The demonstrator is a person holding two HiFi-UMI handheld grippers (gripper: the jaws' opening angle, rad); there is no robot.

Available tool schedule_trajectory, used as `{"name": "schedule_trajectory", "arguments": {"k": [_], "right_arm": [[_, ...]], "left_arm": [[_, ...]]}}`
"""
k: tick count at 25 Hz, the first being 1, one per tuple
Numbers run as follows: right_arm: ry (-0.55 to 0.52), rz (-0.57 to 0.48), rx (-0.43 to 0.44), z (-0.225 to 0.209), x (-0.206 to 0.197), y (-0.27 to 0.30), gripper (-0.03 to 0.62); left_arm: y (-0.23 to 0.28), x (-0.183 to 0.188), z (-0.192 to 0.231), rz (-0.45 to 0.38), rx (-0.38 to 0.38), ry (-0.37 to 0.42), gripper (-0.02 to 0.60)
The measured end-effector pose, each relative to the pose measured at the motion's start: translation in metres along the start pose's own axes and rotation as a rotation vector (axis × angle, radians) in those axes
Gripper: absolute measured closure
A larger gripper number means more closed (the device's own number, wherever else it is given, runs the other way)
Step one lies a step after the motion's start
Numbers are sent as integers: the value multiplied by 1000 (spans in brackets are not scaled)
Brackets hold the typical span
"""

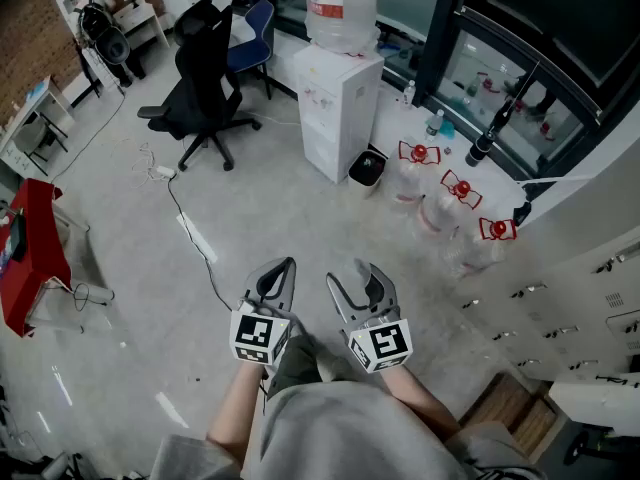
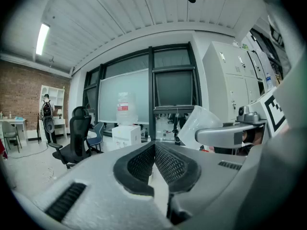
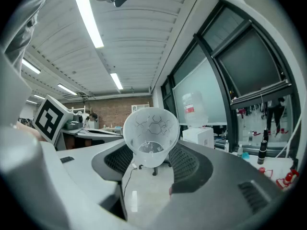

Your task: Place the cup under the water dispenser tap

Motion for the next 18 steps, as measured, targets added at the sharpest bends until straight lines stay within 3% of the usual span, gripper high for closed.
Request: {"name": "schedule_trajectory", "arguments": {"k": [9, 18], "right_arm": [[-55, -24, 42, 27, 30, -64, 359], [-19, -10, 44, 37, 28, -67, 347]], "left_arm": [[-47, 30, -70, -11, 6, 10, 572], [-72, 36, -72, 1, 54, 39, 572]]}}
Point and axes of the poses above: the fingertips, and each gripper's own axes: y forward along the fingers, z to its left, x out of its top, the point moved 7 cm from there along -y, backward along the fingers, and after that the axes turned 11 degrees about -z, right-handed, at the moved point
